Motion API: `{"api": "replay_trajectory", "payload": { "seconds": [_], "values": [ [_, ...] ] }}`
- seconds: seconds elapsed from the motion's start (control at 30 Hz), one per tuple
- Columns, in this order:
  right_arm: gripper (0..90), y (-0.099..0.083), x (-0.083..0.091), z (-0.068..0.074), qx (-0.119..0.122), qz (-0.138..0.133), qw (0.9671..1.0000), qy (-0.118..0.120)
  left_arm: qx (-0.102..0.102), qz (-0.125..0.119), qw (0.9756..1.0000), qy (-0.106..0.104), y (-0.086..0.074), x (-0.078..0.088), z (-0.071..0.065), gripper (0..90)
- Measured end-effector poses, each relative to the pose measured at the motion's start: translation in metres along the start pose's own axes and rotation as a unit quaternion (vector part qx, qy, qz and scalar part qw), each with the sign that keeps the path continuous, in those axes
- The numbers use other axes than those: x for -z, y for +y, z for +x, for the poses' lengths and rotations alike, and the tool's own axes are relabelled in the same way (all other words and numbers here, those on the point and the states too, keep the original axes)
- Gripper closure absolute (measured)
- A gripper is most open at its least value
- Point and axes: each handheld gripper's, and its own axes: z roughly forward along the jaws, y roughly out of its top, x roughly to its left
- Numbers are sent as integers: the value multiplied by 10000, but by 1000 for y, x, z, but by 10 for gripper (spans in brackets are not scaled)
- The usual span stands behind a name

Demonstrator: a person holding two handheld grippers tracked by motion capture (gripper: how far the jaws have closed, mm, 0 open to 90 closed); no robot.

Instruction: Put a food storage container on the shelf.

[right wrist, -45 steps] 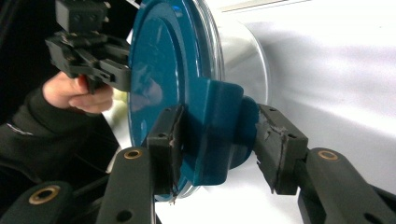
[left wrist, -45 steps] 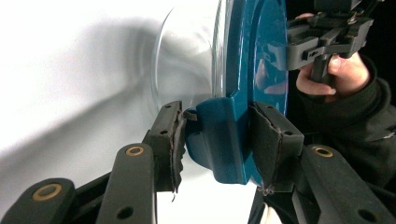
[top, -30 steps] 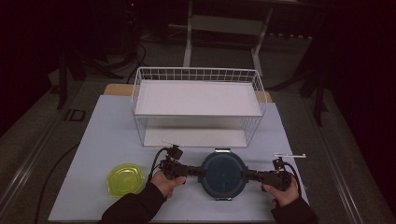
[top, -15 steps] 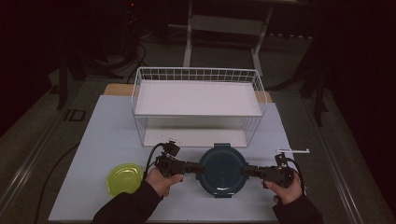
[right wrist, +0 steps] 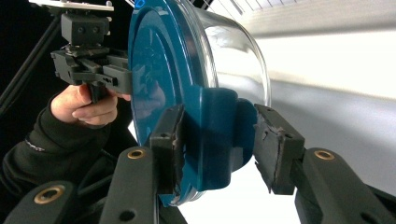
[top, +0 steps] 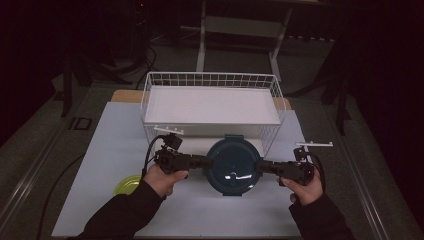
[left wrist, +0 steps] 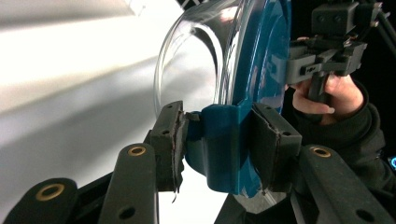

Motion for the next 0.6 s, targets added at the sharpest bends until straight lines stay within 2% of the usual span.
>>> {"api": "replay_trajectory", "payload": {
  "seconds": [0.3,0.43,0.47,0.5,0.57,0.6],
  "values": [
    [554,33,-4,18,160,-167,9996,139,-185,-247,9995,51,32,27,-10,566],
    [554,51,-5,26,248,-236,9993,142,-263,-340,9990,70,48,36,-11,566],
    [554,55,-6,27,265,-271,9992,132,-263,-340,9990,70,48,36,-11,566],
    [554,60,-6,29,265,-274,9992,135,-274,-445,9986,84,55,40,-12,566],
    [554,68,-7,30,240,-328,9990,163,-290,-461,9985,101,59,42,-12,566],
    [553,73,-7,30,230,-336,9990,181,-314,-527,9980,127,67,46,-12,566]
  ]
}}
